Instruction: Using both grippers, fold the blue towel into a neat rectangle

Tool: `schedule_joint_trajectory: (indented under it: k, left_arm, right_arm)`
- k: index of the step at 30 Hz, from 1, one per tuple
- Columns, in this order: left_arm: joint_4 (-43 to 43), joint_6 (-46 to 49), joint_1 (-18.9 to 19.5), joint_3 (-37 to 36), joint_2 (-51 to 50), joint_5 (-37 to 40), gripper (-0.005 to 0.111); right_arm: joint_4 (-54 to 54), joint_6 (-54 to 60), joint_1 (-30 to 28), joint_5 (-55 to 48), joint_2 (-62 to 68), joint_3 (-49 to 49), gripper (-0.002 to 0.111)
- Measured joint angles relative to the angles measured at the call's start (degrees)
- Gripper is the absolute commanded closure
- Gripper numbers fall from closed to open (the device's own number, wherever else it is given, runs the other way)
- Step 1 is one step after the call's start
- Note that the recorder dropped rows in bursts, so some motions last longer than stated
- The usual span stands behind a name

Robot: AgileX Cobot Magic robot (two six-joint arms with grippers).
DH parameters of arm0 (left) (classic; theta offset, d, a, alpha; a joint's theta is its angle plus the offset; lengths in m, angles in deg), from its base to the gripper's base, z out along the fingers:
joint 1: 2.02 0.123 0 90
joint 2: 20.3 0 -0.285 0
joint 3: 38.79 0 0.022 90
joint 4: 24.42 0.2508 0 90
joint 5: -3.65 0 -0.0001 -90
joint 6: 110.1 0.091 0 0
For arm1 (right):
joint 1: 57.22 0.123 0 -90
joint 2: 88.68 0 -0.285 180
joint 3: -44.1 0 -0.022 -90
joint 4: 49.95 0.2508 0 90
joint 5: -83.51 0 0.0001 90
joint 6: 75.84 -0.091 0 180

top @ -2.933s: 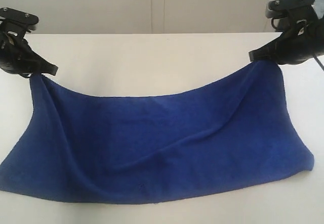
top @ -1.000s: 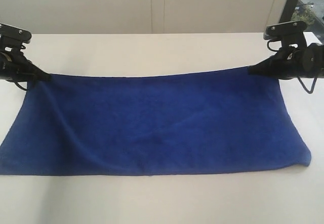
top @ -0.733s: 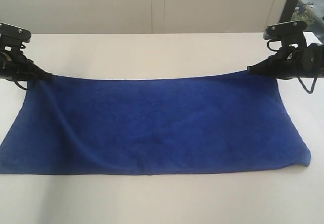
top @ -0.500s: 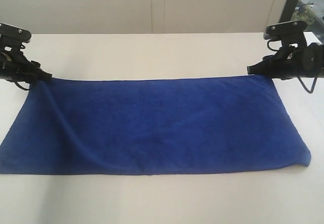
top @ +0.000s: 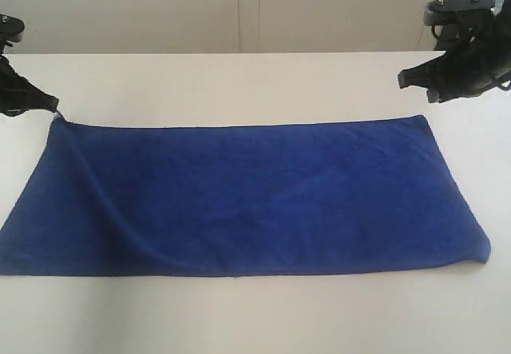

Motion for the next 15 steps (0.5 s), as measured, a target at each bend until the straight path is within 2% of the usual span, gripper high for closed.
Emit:
schedule_joint_trajectory:
  k: [2, 8, 15]
  left_arm:
    - [-2.6, 0.0, 0.0, 0.0, 0.5, 3.7, 0.107]
    - [-11.7, 0.0, 0.0, 0.0, 0.5, 13.4, 0.107]
    - [-17.2, 1.6, -0.7, -0.1, -0.6, 18.0, 0.107]
  right_arm:
    - [1.7, -0.1, 0.0, -3.5, 0.7, 3.1, 0.108]
    - [2.9, -0.3, 0.0, -4.5, 5.7, 7.3, 0.108]
    - [3.1, -0.3, 0.0, -1.6, 13.6, 7.3, 0.108]
